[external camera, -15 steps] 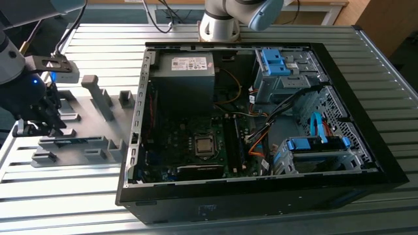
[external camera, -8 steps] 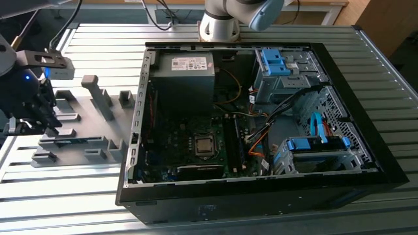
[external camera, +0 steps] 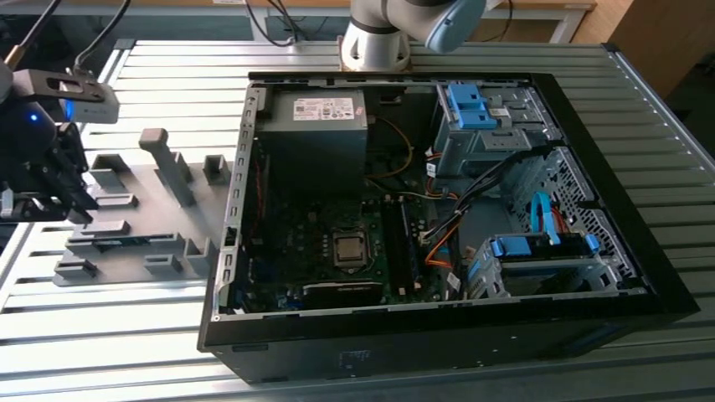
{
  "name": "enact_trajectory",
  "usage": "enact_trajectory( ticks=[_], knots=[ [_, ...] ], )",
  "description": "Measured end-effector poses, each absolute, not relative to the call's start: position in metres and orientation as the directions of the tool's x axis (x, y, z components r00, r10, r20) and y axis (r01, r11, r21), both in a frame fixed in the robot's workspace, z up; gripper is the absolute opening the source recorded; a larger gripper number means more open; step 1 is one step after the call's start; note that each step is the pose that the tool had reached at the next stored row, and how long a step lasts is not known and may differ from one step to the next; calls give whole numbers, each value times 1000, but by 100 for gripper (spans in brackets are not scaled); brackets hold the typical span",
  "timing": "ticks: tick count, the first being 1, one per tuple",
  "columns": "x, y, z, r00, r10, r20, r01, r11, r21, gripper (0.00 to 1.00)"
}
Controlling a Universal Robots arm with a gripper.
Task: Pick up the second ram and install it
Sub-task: 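Pick up the second ram and move it above second insertion slot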
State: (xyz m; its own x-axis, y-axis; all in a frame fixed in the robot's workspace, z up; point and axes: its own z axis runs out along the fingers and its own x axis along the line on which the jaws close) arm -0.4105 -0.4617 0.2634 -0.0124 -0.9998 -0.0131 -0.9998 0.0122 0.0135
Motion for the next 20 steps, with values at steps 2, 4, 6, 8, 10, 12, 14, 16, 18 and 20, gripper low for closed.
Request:
enact_trajectory(
  ticks=[2, 4, 6, 8, 10, 12, 14, 16, 18, 20],
  knots=[
    [-410, -462, 267, -12, -1000, -13, -1000, 12, 14, 27],
    [-411, -462, 271, -12, -1000, -13, -1000, 12, 14, 27],
    [-410, -462, 274, -12, -1000, -13, -1000, 12, 14, 27],
    [-410, -462, 278, -12, -1000, -13, -1000, 12, 13, 27],
    [-410, -462, 282, -12, -1000, -13, -1000, 12, 14, 27],
    [-410, -462, 285, -12, -1000, -13, -1000, 12, 14, 27],
    [-410, -462, 289, -12, -1000, -13, -1000, 12, 13, 27],
    [-411, -462, 293, -12, -1000, -13, -1000, 12, 14, 27],
    [-410, -462, 291, -12, -1000, -13, -1000, 12, 13, 27],
    [-411, -462, 290, -12, -1000, -13, -1000, 12, 14, 27]
  ],
)
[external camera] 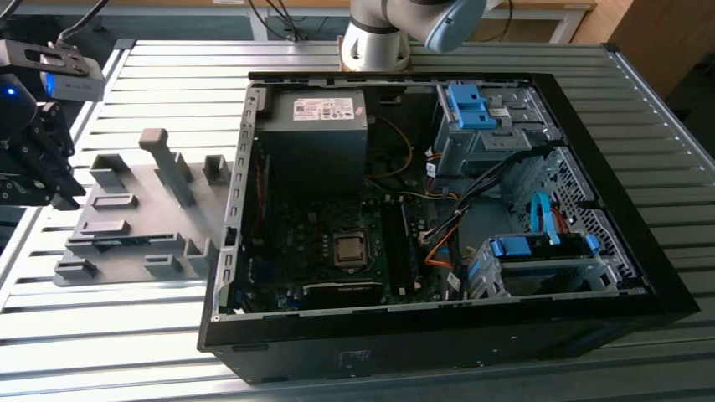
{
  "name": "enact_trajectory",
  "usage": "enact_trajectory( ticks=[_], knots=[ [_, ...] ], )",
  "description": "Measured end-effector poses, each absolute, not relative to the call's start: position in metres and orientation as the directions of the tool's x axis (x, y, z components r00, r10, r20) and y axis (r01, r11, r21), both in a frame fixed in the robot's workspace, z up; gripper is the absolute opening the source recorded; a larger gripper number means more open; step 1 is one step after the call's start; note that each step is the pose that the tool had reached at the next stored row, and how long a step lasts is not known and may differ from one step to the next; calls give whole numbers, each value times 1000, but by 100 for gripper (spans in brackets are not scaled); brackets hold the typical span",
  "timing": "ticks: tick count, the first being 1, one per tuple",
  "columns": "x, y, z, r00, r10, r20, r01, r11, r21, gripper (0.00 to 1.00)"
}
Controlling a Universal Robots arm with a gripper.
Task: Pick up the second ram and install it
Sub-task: 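Pick up the second ram and move it above second insertion slot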
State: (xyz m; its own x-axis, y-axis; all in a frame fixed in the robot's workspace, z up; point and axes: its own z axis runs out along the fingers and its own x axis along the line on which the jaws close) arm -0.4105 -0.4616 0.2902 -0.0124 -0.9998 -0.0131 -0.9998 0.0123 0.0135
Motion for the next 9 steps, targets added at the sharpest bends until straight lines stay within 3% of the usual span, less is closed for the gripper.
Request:
enact_trajectory(
  ticks=[9],
  knots=[
    [-410, -462, 289, -12, -1000, -13, -1000, 12, 13, 27]
  ],
)
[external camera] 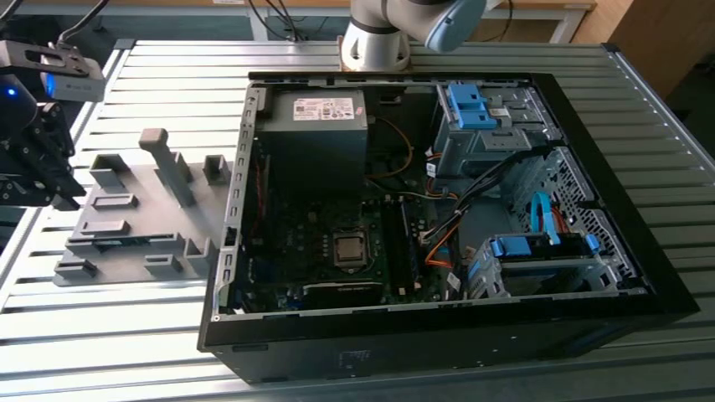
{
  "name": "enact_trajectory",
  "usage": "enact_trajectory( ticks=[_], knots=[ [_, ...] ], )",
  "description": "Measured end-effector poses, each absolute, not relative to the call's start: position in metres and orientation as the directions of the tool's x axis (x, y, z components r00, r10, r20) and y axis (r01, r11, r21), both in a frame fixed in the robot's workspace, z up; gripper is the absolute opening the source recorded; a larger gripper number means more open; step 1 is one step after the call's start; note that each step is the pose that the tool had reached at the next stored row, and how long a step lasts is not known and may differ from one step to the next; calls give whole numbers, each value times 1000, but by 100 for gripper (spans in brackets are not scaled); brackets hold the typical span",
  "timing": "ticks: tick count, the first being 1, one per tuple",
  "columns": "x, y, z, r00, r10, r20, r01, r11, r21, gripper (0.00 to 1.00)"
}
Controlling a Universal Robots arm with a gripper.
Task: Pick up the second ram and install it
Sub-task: 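Pick up the second ram and move it above second insertion slot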
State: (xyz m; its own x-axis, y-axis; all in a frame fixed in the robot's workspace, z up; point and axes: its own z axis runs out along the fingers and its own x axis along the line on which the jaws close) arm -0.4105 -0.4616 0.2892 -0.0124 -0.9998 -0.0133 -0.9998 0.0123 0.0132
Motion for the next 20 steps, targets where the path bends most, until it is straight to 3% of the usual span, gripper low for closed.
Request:
enact_trajectory(
  ticks=[20],
  knots=[
    [-411, -462, 281, -13, -1000, -13, -1000, 13, 14, 27]
  ],
)
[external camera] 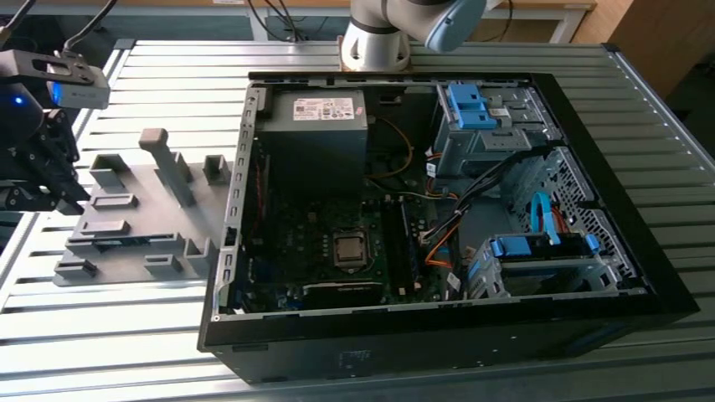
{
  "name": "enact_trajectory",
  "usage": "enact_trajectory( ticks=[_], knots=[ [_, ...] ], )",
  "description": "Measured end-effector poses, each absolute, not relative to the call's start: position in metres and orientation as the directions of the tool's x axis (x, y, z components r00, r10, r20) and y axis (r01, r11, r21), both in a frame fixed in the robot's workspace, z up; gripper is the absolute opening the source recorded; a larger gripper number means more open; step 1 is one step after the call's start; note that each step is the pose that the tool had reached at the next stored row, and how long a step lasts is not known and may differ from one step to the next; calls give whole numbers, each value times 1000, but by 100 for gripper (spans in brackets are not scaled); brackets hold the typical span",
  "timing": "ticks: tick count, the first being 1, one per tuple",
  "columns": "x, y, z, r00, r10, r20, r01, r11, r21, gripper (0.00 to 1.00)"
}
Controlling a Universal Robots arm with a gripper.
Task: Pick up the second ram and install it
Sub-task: 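Pick up the second ram and move it above second insertion slot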
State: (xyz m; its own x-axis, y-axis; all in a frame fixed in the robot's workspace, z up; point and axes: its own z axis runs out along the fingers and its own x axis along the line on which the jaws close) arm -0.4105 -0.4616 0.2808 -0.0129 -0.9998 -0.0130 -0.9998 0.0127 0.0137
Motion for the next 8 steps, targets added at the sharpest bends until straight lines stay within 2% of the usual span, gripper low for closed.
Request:
enact_trajectory(
  ticks=[8],
  knots=[
    [-410, -462, 277, -18, -1000, -13, -1000, 18, 13, 27]
  ],
)
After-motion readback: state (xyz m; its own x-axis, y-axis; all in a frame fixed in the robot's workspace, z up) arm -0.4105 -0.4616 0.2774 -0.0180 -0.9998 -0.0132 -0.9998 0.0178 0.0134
